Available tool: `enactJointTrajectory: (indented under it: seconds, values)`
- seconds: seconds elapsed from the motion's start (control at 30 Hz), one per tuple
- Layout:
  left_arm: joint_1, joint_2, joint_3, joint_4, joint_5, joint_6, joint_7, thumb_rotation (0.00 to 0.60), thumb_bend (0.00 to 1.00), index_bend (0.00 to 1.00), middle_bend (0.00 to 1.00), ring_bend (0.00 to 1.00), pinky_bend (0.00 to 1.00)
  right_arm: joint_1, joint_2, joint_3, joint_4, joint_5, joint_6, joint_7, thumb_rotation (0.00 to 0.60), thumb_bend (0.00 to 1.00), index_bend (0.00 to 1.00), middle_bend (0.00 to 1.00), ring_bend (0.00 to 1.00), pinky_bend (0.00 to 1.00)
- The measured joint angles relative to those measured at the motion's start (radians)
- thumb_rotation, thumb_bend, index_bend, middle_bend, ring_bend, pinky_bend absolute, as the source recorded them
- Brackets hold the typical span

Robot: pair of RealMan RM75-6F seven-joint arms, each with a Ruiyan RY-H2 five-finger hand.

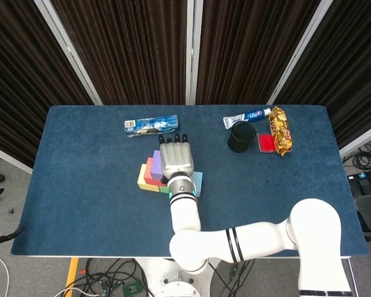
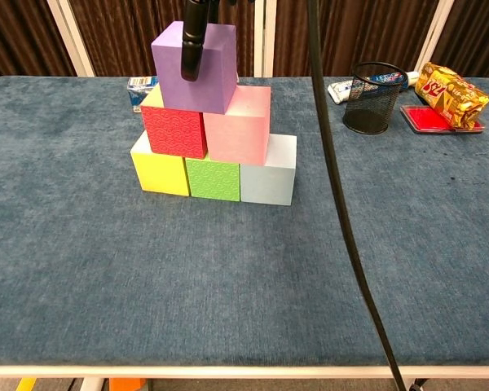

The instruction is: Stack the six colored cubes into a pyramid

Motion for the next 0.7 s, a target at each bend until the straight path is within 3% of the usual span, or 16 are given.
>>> enactJointTrajectory:
  seconds: [0.23,0.43,0.7]
  values:
    - [-0.005,0.008,-0.001,-0.018,-0.001,-0.005,0.025,0.600,0.00,0.12,0.11,0.00,0.14,-0.020,0.055,0.025,-0.058,0.062,-0.010,-0.027,0.600,0.00,0.00,0.07,0.00,0.00]
    - [-0.013,0.024,-0.006,-0.056,-0.007,-0.015,0.065,0.600,0.00,0.12,0.11,0.00,0.14,-0.070,0.160,0.069,-0.160,0.125,-0.024,-0.045,0.600,0.00,0.00,0.04,0.00,0.00]
    - [-0.029,0.058,-0.018,-0.144,-0.017,-0.027,0.159,0.600,0.00,0.12,0.11,0.00,0.14,-0.238,0.409,0.125,-0.391,0.191,-0.069,-0.061,0.600,0.00,0.00,0.02,0.00,0.00]
